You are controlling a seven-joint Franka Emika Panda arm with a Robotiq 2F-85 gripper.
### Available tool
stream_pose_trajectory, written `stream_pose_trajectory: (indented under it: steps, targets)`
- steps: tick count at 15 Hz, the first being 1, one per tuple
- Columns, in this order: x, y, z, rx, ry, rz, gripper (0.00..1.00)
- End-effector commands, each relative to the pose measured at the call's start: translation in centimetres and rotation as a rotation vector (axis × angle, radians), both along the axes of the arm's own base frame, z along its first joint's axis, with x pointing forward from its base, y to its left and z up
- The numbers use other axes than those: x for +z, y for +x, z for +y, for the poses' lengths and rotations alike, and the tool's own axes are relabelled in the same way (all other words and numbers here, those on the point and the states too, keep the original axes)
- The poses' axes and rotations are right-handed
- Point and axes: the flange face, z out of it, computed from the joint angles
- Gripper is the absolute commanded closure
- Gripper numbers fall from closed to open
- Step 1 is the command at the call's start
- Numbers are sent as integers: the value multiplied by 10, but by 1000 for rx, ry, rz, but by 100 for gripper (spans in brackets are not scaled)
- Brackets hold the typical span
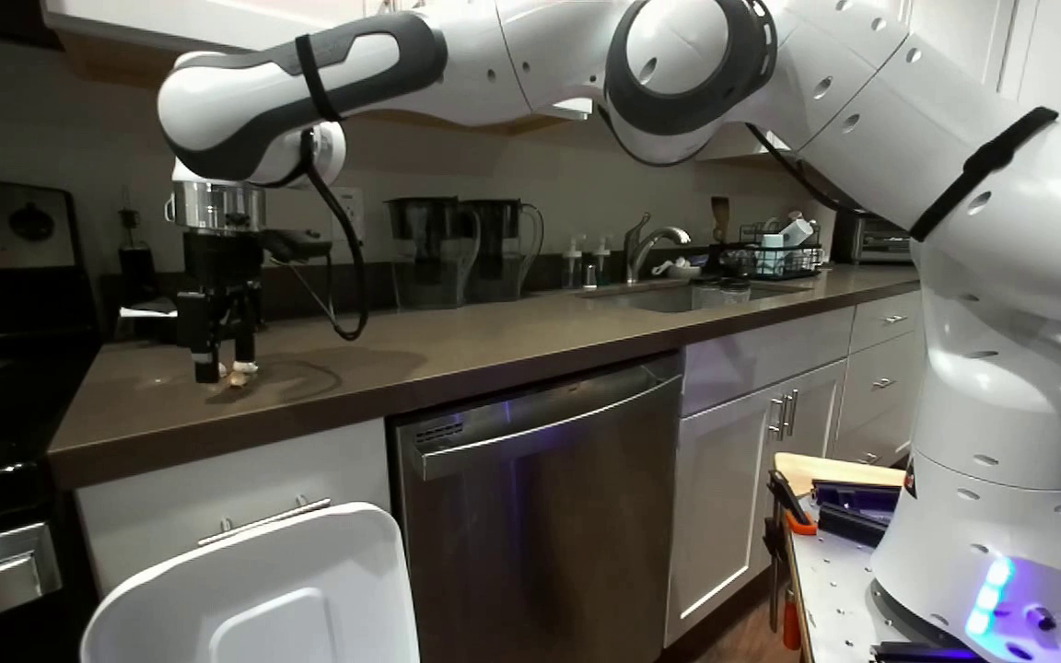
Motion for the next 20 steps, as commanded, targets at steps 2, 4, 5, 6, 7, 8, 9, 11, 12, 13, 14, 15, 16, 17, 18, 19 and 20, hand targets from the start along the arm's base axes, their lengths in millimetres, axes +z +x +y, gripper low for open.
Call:
stream_pose_trajectory:
  steps: [2, 4, 5, 6, 7, 8, 9, 11, 12, 13, 14, 15, 16, 17, 18, 19, 20]
  targets:
    - [-15, 9, -1, 4, -10, -19, 20]
    - [-19, 10, 0, 4, -12, -17, 42]
    - [-17, 11, -1, 4, -13, -24, 47]
    - [-15, 11, -1, 4, -13, -25, 55]
    - [-12, 11, -1, 6, -13, -25, 61]
    - [-9, 11, 0, 6, -16, -26, 69]
    - [-7, 11, 0, 6, -17, -24, 74]
    - [-2, 9, 2, 10, -17, -10, 88]
    - [2, 7, 4, 17, -20, -1, 94]
    - [4, 5, 7, 22, -26, 10, 99]
    - [6, 3, 9, 27, -27, 18, 100]
    - [8, 2, 12, 32, -30, 21, 100]
    - [10, 2, 14, 36, -33, 20, 100]
    - [10, 1, 15, 35, -34, 24, 74]
    - [11, 1, 17, 36, -36, 26, 73]
    - [11, 1, 17, 38, -36, 29, 68]
    - [11, 1, 16, 35, -40, 31, 62]
